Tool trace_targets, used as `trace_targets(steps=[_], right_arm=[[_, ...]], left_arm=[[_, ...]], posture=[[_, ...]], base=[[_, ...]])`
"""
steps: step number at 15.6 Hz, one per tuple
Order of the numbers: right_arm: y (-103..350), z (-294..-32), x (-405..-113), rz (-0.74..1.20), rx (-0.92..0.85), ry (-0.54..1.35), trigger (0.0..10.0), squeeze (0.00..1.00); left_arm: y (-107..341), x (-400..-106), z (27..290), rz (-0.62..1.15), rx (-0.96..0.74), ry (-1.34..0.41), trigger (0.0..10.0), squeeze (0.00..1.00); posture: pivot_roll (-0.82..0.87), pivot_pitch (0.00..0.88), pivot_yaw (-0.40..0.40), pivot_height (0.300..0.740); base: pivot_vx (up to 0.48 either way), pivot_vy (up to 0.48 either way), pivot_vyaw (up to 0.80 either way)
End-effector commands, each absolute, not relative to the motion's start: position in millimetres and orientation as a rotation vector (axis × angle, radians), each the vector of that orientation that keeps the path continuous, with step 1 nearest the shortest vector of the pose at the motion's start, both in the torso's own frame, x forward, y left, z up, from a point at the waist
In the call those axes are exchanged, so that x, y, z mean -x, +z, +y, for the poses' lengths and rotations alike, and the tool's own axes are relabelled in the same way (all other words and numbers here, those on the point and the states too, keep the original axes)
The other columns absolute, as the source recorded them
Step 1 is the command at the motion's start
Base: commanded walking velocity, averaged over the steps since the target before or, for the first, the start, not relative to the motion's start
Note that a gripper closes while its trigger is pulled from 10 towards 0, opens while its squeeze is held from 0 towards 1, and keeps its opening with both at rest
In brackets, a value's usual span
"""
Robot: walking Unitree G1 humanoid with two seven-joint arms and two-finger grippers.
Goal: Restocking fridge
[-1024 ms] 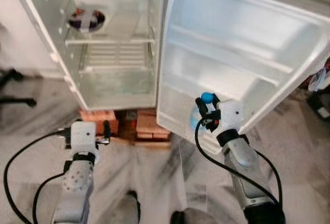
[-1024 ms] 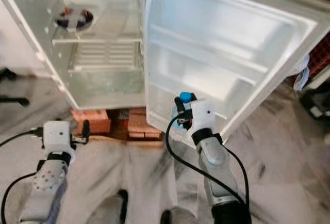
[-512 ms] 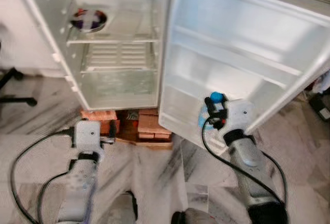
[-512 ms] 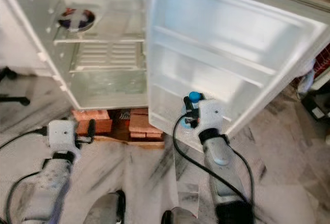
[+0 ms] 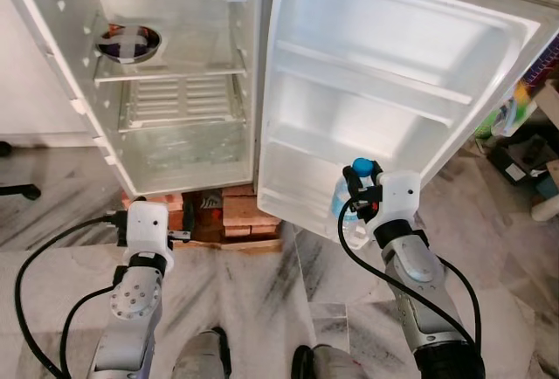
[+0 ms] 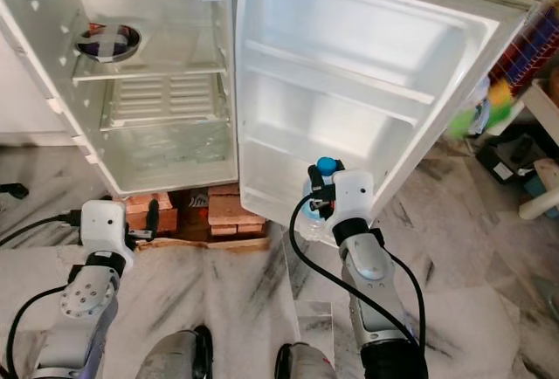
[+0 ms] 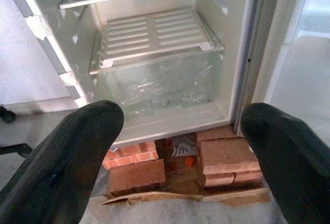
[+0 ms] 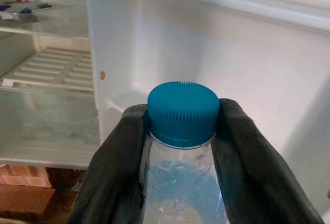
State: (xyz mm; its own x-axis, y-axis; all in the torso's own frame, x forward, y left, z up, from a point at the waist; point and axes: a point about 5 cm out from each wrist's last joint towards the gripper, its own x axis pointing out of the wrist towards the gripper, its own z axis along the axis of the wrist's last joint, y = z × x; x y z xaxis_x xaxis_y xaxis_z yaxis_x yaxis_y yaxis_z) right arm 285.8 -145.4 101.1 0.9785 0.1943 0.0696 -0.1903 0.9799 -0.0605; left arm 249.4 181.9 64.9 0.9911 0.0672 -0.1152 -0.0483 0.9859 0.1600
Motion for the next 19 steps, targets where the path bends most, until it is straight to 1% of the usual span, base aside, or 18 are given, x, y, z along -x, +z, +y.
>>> trace_targets(steps=[1,4,7,10,19], right_arm=[[106.5,-150.1,-287.9,-0.100,0.059,0.171,10.0,0.00],[106.9,-149.5,-287.9,-0.104,0.062,0.174,10.0,0.00],[106.6,-150.1,-287.9,-0.102,0.063,0.172,10.0,0.00],[105.6,-150.3,-287.0,-0.099,0.066,0.173,10.0,0.00],[106.0,-150.5,-288.3,-0.099,0.072,0.173,10.0,0.00]], left_arm=[[64.6,-249.0,180.3,0.116,-0.147,0.047,10.0,0.00],[64.6,-248.3,178.7,0.116,-0.148,0.039,10.0,0.00],[64.3,-248.1,177.7,0.116,-0.144,0.036,10.0,0.00],[63.0,-247.4,178.1,0.121,-0.149,0.037,10.0,0.00],[63.6,-248.5,176.3,0.117,-0.146,0.028,10.0,0.00]], posture=[[0.13,0.141,-0.076,0.740],[0.13,0.147,-0.076,0.740],[0.13,0.149,-0.077,0.740],[0.13,0.153,-0.077,0.740],[0.13,0.159,-0.077,0.740]], base=[[0.000,0.000,-0.58],[0.273,0.000,-0.55],[0.275,0.000,0.00],[0.000,0.000,0.00],[0.280,0.000,0.00]])
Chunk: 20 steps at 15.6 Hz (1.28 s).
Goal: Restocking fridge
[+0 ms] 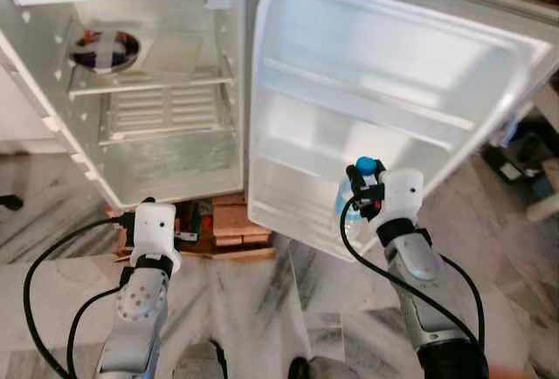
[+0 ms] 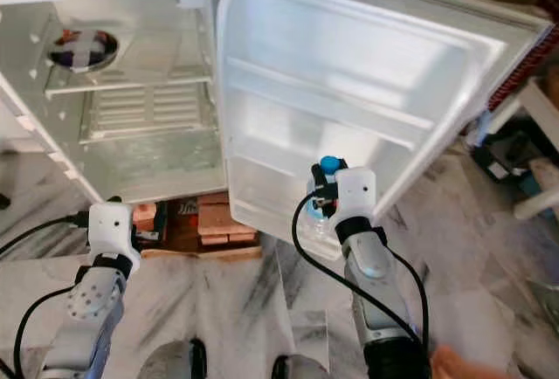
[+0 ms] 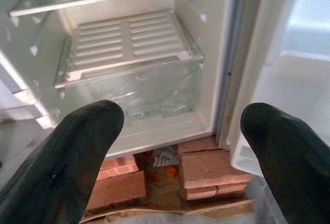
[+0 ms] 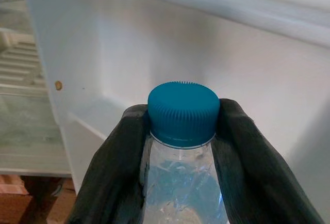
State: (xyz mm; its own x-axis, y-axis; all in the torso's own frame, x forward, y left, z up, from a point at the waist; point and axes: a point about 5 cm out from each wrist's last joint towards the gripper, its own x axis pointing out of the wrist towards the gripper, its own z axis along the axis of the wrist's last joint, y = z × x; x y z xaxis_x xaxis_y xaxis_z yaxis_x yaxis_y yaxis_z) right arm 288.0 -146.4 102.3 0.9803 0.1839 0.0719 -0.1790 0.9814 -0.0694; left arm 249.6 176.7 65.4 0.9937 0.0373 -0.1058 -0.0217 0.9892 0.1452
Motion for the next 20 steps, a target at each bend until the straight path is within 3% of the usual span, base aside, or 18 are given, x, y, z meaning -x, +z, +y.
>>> trace_targets(steps=[1,7,13,17,20], right_arm=[[106,-150,-288,-0.098,0.072,0.173,10.0,0.00],[103,-149,-287,-0.084,0.067,0.176,10.0,0.00],[101,-148,-286,-0.080,0.068,0.186,10.0,0.00],[99,-145,-284,-0.071,0.057,0.211,10.0,0.00],[99,-142,-285,-0.073,0.053,0.228,10.0,0.00]], left_arm=[[63,-248,176,0.118,-0.147,0.027,10.0,0.00],[63,-249,176,0.122,-0.147,0.023,10.0,0.00],[57,-242,180,0.167,-0.150,0.038,10.0,0.00],[49,-225,170,0.226,-0.096,-0.121,10.0,0.00],[55,-229,165,0.173,-0.144,-0.169,10.0,0.00]], posture=[[0.13,0.159,-0.077,0.740],[0.13,0.159,-0.075,0.740],[0.13,0.158,-0.077,0.740],[0.14,0.160,-0.079,0.740],[0.14,0.157,-0.083,0.740]], base=[[0.277,0.000,0.00],[0.269,0.000,-0.19],[0.000,0.000,0.00],[0.000,0.000,0.00],[0.000,0.000,0.00]])
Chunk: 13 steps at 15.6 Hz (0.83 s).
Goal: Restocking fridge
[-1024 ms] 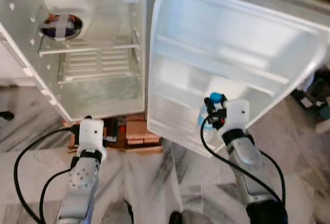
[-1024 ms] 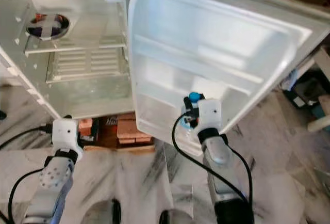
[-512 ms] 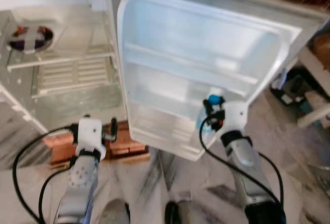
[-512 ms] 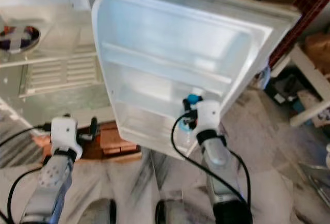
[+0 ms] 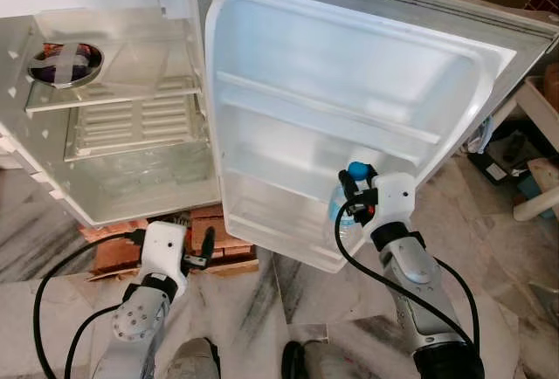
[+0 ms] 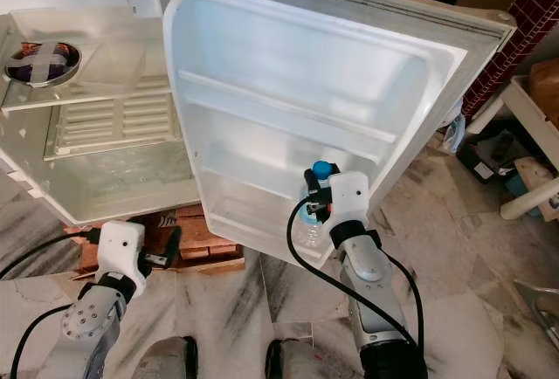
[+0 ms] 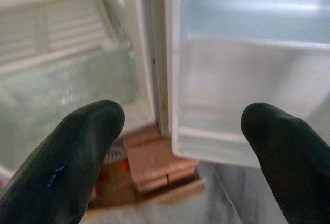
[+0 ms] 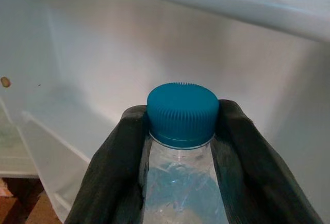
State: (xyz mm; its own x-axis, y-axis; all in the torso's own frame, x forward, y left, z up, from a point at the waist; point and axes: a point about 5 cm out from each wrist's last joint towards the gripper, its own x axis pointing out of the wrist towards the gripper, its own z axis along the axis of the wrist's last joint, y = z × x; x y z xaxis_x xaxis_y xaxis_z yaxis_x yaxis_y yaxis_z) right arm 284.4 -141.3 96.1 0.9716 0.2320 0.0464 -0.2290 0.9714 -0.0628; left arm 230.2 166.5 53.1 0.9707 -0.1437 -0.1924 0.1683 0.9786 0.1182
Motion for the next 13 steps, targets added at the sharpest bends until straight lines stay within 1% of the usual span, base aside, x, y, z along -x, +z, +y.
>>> trace_targets(steps=[1,2,4,6,13], right_arm=[[99.7,-142.8,-285.1,-0.074,0.054,0.229,10.0,0.00],[99.9,-144.0,-285.2,-0.075,0.055,0.229,10.0,0.00],[99.9,-144.6,-285.0,-0.075,0.057,0.228,10.0,0.00],[99.2,-144.5,-284.3,-0.073,0.055,0.228,10.0,0.00],[100.0,-143.6,-284.1,-0.080,0.052,0.233,10.0,0.00]], left_arm=[[58.5,-232.9,165.2,0.145,-0.175,-0.159,10.0,0.00],[62.6,-236.4,167.4,0.116,-0.207,-0.142,10.0,0.00],[63.4,-238.6,168.7,0.120,-0.205,-0.145,10.0,0.00],[64.0,-240.3,168.8,0.112,-0.213,-0.142,10.0,0.00],[62.0,-240.2,168.3,0.111,-0.225,-0.132,10.0,0.00]], posture=[[0.14,0.157,-0.083,0.740],[0.14,0.154,-0.083,0.740],[0.13,0.152,-0.082,0.731],[0.13,0.154,-0.081,0.696],[0.13,0.157,-0.083,0.621]], base=[[0.000,0.000,0.00],[0.000,0.000,0.00],[0.000,0.000,0.00],[0.000,0.000,0.00],[0.000,0.000,0.00]])
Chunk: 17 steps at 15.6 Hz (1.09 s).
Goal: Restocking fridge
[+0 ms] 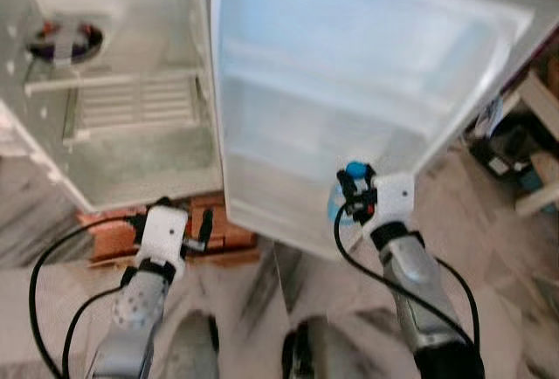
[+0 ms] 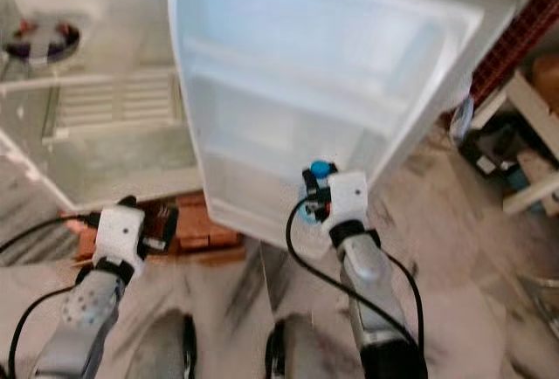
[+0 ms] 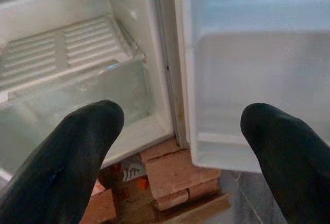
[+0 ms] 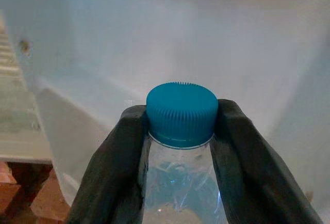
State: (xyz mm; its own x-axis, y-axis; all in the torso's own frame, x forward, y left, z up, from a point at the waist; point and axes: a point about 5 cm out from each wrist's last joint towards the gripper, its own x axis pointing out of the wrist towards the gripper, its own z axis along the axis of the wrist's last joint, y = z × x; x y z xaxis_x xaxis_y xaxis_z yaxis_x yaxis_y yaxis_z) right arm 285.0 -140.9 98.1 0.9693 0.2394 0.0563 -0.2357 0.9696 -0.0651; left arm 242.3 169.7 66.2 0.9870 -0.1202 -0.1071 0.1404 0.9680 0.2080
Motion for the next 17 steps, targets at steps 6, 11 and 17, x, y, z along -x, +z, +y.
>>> trace_targets(steps=[6,11,17], right_arm=[[99.4,-143.3,-284.0,-0.078,0.055,0.233,10.0,0.00],[99.0,-142.5,-285.1,-0.078,0.057,0.235,10.0,0.00],[99.9,-141.7,-286.2,-0.083,0.063,0.245,10.0,0.00]], left_arm=[[63.0,-243.6,170.8,0.102,-0.248,-0.087,10.0,0.00],[63.5,-245.6,174.8,0.105,-0.242,-0.067,10.0,0.00],[62.0,-246.5,173.5,0.111,-0.222,-0.084,10.0,0.00]], posture=[[0.13,0.157,-0.081,0.621],[0.14,0.159,-0.085,0.621],[0.13,0.161,-0.085,0.621]], base=[[0.000,0.000,0.00],[0.000,0.000,0.00],[0.000,0.000,0.00]])
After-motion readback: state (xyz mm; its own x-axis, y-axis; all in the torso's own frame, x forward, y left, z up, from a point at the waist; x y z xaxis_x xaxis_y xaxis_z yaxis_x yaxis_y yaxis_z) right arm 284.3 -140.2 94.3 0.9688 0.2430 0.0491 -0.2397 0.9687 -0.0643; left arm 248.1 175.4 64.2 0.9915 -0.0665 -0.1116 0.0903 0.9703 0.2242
